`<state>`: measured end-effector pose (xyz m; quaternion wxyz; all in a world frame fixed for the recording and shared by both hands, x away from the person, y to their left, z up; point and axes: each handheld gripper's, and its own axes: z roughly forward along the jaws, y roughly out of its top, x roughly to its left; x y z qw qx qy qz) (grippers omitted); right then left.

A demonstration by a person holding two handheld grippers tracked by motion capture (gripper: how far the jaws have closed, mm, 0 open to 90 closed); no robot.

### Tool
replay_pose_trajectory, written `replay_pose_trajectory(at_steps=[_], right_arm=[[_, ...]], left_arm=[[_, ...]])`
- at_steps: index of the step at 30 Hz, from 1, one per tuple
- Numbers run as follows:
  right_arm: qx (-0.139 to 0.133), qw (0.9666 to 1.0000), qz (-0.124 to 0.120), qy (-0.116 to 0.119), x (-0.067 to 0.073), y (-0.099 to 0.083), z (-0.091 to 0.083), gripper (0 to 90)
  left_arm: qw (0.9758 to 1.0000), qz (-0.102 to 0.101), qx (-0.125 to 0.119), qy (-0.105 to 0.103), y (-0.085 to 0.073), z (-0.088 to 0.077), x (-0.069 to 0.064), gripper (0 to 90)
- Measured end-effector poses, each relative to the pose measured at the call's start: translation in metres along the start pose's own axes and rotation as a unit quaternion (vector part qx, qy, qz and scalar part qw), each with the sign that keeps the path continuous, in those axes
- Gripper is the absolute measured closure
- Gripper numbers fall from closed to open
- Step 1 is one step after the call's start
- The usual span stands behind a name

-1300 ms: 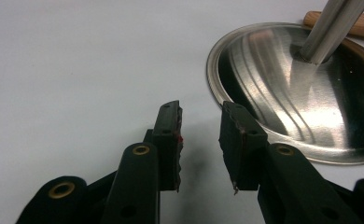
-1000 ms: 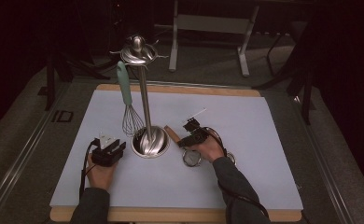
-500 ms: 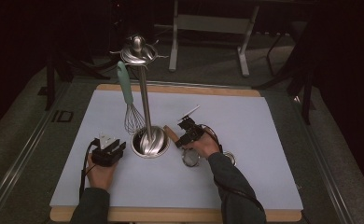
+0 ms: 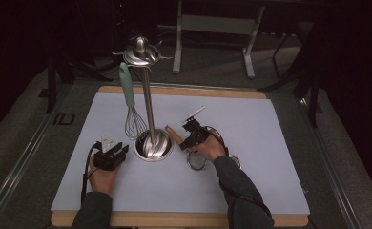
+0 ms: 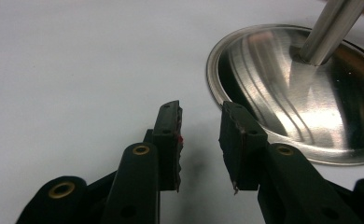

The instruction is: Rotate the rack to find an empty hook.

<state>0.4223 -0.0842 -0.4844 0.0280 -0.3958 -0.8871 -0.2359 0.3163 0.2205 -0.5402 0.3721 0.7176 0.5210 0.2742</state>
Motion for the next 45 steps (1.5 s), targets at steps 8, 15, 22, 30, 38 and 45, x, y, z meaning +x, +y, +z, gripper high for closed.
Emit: replay_pose_trajectory(at_steps=[8, 15, 22, 30, 38, 45], right_arm=[[-0.027, 0.9995, -0.010, 0.011, 0.000, -0.007, -0.011, 70.7], [-0.061, 0.9979, -0.015, 0.014, 0.003, -0.009, -0.024, 71.0], [-0.083, 0.9961, -0.016, 0.022, 0.004, -0.014, -0.034, 71.1], [-0.102, 0.9940, -0.022, 0.033, 0.006, -0.018, -0.044, 71.0], [-0.120, 0.9914, -0.038, 0.036, 0.011, -0.022, -0.054, 71.0], [-0.137, 0.9886, -0.050, 0.037, 0.016, -0.025, -0.067, 71.0]], left_arm=[[1.0000, 0.001, 0.000, 0.001, 0.000, 0.000, 0.000, 68.7], [1.0000, 0.002, 0.000, 0.001, 0.000, 0.000, 0.000, 68.7], [1.0000, 0.002, 0.000, 0.002, 0.000, 0.000, 0.000, 68.7], [1.0000, 0.002, 0.000, 0.002, 0.000, 0.000, -0.001, 68.7], [1.0000, 0.002, 0.000, 0.002, 0.000, 0.000, -0.001, 68.7], [1.0000, 0.002, 0.001, 0.003, 0.000, 0.000, -0.001, 68.6]])
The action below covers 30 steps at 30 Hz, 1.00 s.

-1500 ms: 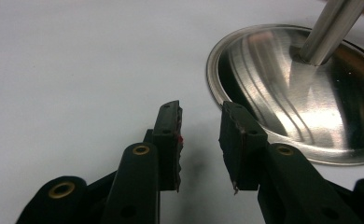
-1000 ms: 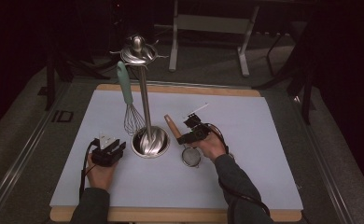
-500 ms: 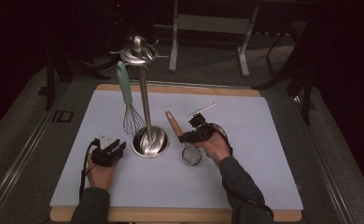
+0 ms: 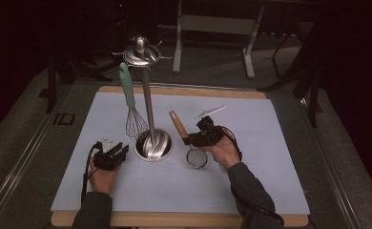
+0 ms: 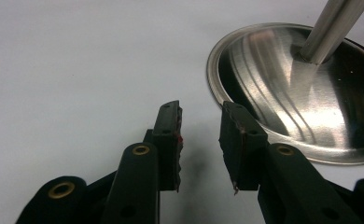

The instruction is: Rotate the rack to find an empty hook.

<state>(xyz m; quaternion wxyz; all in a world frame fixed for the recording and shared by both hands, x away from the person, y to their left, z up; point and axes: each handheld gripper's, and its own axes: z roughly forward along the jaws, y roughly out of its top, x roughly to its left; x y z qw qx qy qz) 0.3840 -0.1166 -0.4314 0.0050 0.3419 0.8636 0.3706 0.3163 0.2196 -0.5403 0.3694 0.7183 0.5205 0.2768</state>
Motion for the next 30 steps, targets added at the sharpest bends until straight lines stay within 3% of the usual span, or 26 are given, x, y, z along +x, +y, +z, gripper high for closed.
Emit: replay_pose_trajectory(at_steps=[30], right_arm=[[-0.035, 0.9980, -0.052, 0.008, 0.030, 0.009, -0.027, 70.9]], left_arm=[[1.0000, 0.000, 0.000, 0.000, 0.000, 0.000, 0.000, 68.3]])
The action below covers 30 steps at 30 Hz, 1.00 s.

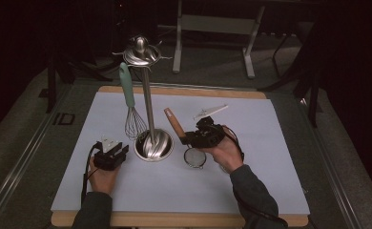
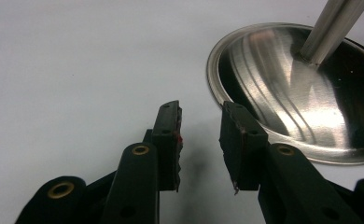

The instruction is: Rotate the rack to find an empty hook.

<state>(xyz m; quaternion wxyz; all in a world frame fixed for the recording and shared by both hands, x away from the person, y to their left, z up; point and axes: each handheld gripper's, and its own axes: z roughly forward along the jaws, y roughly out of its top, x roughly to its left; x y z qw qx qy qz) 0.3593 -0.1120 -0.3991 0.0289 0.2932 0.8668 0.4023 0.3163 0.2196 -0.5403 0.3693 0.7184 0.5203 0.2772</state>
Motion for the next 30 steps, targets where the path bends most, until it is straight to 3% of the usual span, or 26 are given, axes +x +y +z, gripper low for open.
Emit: replay_pose_trajectory(at_steps=[16, 30], right_arm=[[-0.015, 0.9997, -0.019, 0.000, 0.008, 0.011, -0.012, 70.9], [-0.044, 0.9981, -0.041, 0.010, 0.017, 0.018, -0.025, 70.9]], left_arm=[[1.0000, 0.000, -0.001, 0.000, 0.000, 0.000, 0.000, 68.2], [1.0000, -0.001, -0.001, 0.000, 0.000, 0.000, 0.000, 68.2]])
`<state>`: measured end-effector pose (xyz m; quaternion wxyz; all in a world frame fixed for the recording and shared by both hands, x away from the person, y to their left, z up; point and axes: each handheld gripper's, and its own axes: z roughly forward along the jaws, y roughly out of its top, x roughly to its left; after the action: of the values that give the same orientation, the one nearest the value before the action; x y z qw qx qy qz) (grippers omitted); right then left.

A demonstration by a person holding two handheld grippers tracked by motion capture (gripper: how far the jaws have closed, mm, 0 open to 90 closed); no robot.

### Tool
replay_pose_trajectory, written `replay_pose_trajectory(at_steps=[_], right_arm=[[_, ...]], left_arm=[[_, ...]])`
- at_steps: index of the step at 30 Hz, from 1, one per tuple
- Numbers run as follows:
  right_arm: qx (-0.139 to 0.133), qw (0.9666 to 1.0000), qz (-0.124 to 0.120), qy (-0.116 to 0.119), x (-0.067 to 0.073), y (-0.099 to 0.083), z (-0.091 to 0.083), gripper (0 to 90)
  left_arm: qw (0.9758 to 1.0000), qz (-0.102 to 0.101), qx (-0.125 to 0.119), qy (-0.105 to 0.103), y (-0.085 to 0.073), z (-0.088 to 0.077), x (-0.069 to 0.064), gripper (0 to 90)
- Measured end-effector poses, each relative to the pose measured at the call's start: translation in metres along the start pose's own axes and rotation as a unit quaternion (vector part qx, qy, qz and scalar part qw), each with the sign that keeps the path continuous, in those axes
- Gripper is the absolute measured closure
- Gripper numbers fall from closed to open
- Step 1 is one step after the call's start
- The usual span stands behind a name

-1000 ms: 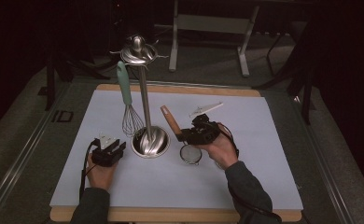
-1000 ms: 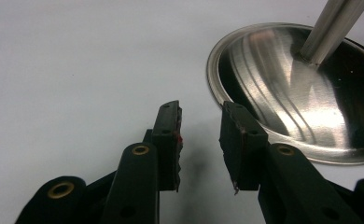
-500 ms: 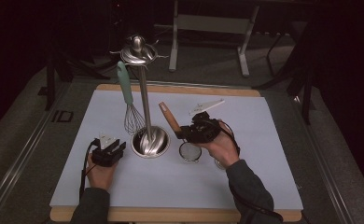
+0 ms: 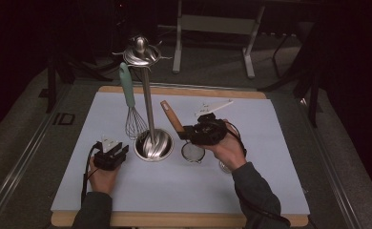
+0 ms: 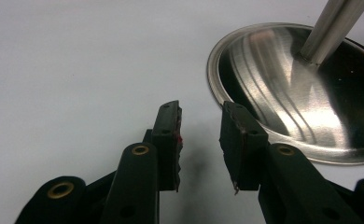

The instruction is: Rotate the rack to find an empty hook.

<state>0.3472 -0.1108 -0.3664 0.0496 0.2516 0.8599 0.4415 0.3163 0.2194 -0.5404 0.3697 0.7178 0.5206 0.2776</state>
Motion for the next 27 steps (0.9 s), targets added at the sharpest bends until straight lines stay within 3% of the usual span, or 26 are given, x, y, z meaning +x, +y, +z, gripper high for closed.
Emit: replay_pose_trajectory(at_steps=[10, 27], right_arm=[[-0.017, 0.9998, -0.005, 0.012, 0.003, 0.007, -0.003, 71.0], [-0.038, 0.9990, -0.020, 0.010, 0.009, 0.018, -0.014, 70.9]], left_arm=[[1.0000, 0.000, 0.000, -0.001, 0.000, 0.000, 0.000, 68.2], [1.0000, 0.001, 0.000, 0.000, 0.000, 0.000, 0.000, 68.2]])
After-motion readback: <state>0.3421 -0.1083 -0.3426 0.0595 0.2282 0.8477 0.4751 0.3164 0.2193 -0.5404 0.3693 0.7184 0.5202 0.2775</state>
